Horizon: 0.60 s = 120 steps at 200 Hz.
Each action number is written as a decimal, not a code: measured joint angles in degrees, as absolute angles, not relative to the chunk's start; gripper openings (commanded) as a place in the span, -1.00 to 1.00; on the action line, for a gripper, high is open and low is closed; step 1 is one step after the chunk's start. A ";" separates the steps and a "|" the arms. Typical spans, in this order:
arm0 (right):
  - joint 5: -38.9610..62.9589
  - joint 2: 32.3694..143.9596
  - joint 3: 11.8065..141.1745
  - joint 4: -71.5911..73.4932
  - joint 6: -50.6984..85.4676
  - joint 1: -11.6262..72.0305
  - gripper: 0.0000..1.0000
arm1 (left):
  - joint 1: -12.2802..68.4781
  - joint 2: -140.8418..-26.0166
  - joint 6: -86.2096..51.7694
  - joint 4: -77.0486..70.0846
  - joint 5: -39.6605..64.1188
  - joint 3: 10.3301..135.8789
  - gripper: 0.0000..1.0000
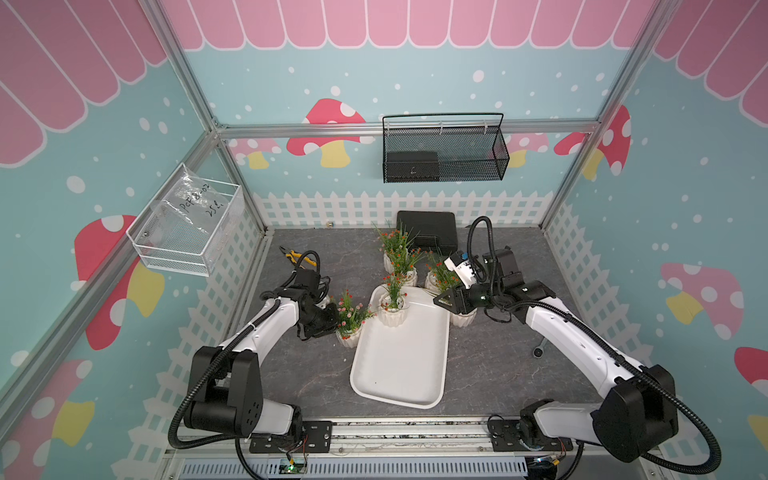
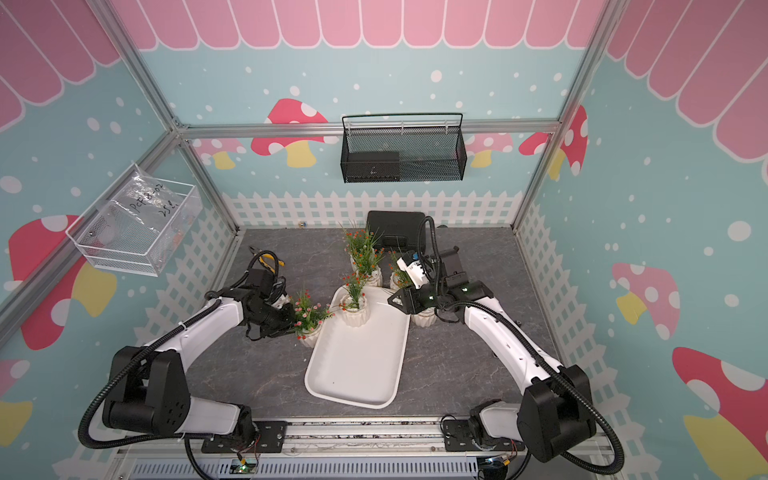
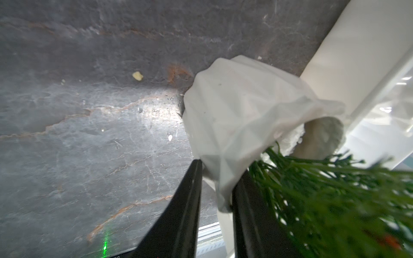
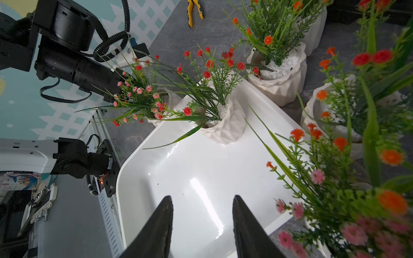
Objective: Put the potted gypsophila into the storage box
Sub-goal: Pick up the baby's breath potted plant from the center of the board.
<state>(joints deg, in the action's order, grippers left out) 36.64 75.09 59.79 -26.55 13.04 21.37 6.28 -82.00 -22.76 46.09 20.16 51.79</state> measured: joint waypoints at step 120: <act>33.08 73.12 57.65 -26.13 13.17 21.37 -0.08 | 6.55 -82.41 -21.85 48.01 17.76 53.39 -0.86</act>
<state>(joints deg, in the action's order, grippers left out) 33.08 73.12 57.65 -26.13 13.17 21.37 6.55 -82.41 -21.85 48.01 17.76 53.39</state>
